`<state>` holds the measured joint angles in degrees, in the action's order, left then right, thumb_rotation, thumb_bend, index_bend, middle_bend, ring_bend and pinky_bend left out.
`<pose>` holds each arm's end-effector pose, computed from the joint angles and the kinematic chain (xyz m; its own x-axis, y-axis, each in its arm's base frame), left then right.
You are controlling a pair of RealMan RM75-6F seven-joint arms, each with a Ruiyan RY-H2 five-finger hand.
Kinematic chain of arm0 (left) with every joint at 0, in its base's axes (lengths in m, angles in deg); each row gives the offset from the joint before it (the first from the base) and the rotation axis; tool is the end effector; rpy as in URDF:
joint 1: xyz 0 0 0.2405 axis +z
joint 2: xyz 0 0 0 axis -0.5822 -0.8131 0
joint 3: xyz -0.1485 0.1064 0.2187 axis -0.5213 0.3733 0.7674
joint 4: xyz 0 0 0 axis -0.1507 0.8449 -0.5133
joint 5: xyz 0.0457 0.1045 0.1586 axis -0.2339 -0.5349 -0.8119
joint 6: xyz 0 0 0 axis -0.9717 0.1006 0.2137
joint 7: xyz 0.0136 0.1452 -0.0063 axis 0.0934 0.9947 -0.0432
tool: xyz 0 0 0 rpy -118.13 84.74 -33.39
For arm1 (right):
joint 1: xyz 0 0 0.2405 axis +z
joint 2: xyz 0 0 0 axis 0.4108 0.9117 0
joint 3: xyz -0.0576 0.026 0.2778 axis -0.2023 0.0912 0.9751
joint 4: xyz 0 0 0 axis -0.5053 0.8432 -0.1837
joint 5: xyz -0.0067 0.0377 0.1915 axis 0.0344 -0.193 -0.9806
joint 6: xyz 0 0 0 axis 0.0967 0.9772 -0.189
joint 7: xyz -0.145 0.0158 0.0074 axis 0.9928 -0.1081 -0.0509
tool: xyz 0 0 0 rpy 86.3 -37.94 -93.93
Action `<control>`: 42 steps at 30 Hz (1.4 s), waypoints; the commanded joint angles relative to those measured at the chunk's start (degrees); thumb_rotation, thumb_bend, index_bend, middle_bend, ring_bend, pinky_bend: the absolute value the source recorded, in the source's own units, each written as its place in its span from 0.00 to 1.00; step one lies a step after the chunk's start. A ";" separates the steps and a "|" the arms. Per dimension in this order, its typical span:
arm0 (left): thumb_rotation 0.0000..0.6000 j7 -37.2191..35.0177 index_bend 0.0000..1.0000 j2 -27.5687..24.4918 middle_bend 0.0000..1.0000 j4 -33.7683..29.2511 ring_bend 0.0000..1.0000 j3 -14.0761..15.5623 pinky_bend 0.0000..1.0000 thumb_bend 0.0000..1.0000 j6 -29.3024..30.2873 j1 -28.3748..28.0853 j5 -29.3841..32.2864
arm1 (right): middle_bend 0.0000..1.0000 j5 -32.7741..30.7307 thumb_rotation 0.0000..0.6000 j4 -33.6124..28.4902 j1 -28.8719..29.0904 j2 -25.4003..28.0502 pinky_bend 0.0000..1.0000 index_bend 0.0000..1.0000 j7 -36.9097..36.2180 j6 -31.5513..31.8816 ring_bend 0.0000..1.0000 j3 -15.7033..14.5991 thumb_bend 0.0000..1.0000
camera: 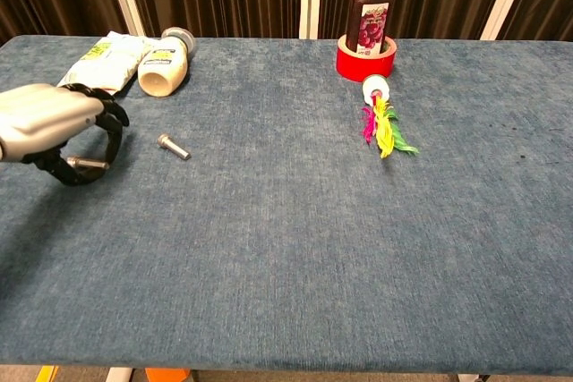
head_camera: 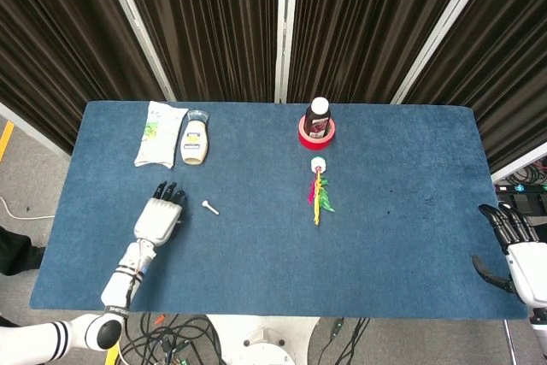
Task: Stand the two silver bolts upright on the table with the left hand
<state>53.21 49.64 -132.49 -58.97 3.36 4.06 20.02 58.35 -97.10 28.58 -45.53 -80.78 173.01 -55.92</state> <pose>-0.2327 0.3079 -0.0038 0.6176 0.2447 0.7474 0.7835 -0.2739 -0.5578 -0.3376 -0.1713 0.2232 0.3119 -0.0162 0.9500 -0.9418 -0.1370 0.3069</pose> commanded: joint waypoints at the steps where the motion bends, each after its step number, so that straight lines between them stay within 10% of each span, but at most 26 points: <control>1: 1.00 -8.07 0.54 -1.80 0.18 -1.50 0.03 -1.34 0.00 0.41 -0.06 0.95 -1.34 | 0.10 0.04 1.00 -0.01 -0.02 0.00 0.00 0.04 0.01 0.00 0.00 -0.01 0.25; 17: 1.00 -33.29 0.54 -2.07 0.19 3.77 0.03 -3.61 0.00 0.40 -3.60 2.84 -3.18 | 0.10 -0.17 1.00 -0.18 -0.04 0.15 0.00 0.04 0.09 -0.30 0.00 0.03 0.25; 42: 1.00 -33.18 0.51 -2.94 0.19 4.65 0.03 -2.25 0.00 0.39 -2.17 3.36 -5.72 | 0.10 -0.19 1.00 -0.86 -0.28 0.46 0.00 0.04 0.72 -0.19 0.00 0.07 0.25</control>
<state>19.95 46.73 -127.84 -61.29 1.25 7.43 14.23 58.15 -97.96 28.30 -45.07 -80.06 172.82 -55.85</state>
